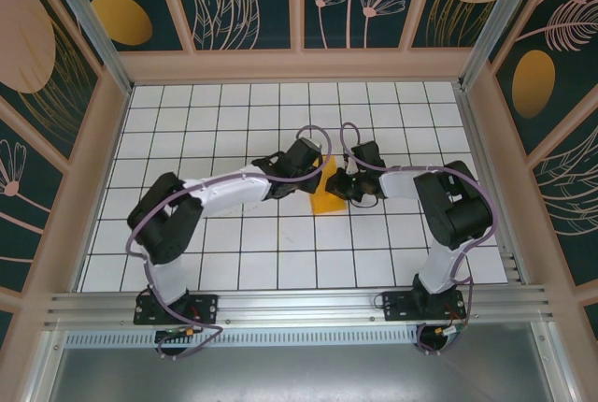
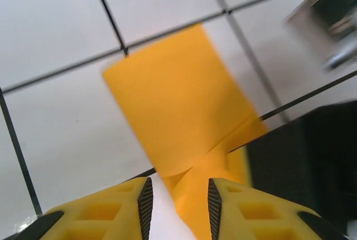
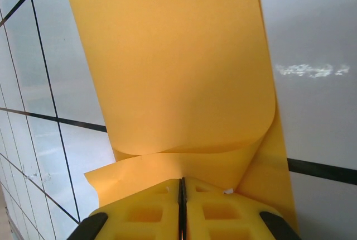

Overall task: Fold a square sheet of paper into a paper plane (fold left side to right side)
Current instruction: Fold the triangle a second time at the center of the table.

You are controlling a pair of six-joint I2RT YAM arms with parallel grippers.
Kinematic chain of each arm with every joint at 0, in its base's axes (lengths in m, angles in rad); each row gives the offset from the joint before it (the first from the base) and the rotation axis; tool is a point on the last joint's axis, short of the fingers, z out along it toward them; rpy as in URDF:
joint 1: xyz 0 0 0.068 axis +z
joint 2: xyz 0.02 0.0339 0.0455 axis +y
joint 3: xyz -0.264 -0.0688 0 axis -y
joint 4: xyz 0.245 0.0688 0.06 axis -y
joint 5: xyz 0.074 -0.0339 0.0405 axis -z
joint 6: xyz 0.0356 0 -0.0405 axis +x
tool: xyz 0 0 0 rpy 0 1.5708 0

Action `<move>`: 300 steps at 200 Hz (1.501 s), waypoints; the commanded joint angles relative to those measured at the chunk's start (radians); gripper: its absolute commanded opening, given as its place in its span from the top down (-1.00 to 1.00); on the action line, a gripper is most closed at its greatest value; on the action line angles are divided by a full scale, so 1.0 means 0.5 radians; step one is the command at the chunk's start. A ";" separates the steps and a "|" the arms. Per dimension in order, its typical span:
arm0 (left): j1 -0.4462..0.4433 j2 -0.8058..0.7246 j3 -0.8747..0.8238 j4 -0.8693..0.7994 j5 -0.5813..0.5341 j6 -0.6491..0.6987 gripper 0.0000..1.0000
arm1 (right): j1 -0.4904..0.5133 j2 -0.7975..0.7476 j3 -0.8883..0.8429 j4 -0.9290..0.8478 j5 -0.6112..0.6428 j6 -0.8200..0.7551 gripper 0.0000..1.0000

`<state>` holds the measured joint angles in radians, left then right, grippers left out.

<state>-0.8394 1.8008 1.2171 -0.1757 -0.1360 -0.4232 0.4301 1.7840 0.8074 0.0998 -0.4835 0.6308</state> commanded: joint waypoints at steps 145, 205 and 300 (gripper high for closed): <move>-0.008 0.196 -0.390 0.594 0.936 -0.356 0.35 | 0.021 0.065 -0.033 -0.102 0.089 -0.021 0.75; -0.008 0.233 -0.450 0.566 0.865 -0.356 0.36 | 0.022 0.070 -0.022 -0.125 0.098 -0.035 0.75; -0.008 0.255 -0.582 0.557 0.834 -0.367 0.40 | -0.010 -0.035 0.002 -0.060 -0.002 -0.048 0.75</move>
<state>-0.8394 1.8984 0.9665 0.1448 0.2985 -0.5896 0.4316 1.7828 0.8074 0.1009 -0.4870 0.6277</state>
